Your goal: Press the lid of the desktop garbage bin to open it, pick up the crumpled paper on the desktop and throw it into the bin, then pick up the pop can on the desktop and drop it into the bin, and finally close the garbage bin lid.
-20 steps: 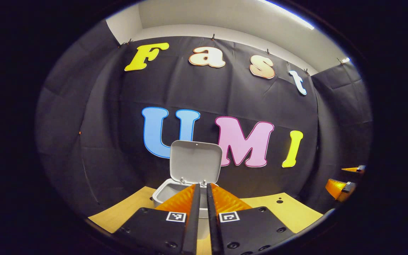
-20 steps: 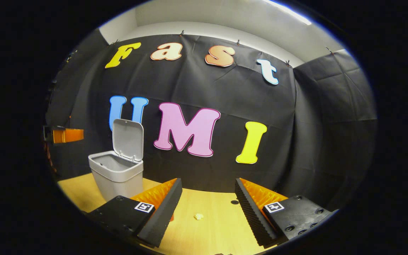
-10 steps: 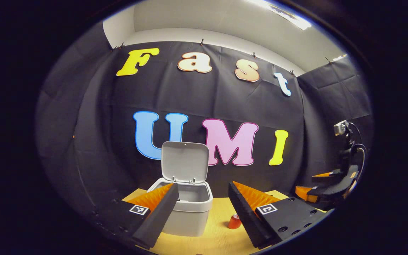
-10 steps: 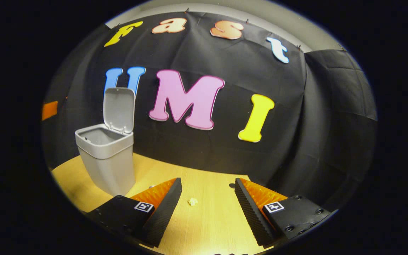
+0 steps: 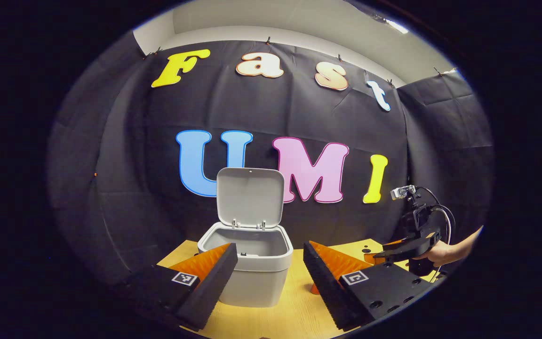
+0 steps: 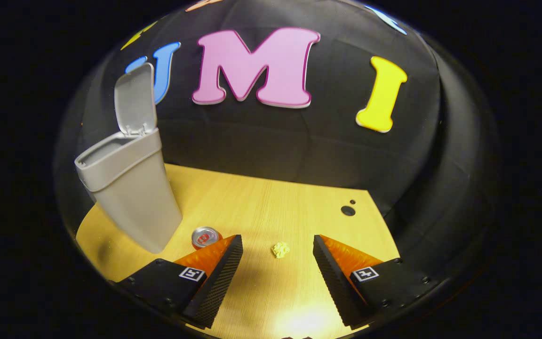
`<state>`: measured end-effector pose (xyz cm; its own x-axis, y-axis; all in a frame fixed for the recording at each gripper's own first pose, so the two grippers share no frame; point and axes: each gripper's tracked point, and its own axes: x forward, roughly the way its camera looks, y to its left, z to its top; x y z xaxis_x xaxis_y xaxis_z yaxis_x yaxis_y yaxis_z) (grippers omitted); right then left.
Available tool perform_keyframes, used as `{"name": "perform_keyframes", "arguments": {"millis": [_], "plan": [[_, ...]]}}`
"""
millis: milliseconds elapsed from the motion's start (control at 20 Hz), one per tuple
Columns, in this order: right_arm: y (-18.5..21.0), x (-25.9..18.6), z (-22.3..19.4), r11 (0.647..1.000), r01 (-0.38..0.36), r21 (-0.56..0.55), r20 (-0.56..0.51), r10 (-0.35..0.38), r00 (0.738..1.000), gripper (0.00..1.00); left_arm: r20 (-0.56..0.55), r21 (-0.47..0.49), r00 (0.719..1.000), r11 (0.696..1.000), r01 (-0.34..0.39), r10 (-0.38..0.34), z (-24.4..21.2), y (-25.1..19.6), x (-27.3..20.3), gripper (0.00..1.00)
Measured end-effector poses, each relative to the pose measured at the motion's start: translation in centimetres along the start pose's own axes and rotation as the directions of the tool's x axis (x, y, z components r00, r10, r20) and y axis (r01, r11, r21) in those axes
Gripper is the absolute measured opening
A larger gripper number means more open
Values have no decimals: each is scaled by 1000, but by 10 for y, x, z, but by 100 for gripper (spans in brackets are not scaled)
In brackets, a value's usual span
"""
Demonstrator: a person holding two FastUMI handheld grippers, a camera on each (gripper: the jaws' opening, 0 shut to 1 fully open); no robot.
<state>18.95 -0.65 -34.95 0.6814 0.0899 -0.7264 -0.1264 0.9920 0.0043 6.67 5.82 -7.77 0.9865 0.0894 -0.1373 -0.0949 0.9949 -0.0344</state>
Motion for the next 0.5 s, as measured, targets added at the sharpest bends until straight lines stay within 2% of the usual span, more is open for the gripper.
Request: {"name": "perform_keyframes", "arguments": {"millis": [250,500], "plan": [[-6,70,-36,998,-2,55,-152,10,988,97,-76,-25,997,999,-37,35,-28,4,17,95],[-9,124,-77,998,-7,69,-290,27,957,98,-127,-35,987,994,-104,99,-46,9,29,95]]}}
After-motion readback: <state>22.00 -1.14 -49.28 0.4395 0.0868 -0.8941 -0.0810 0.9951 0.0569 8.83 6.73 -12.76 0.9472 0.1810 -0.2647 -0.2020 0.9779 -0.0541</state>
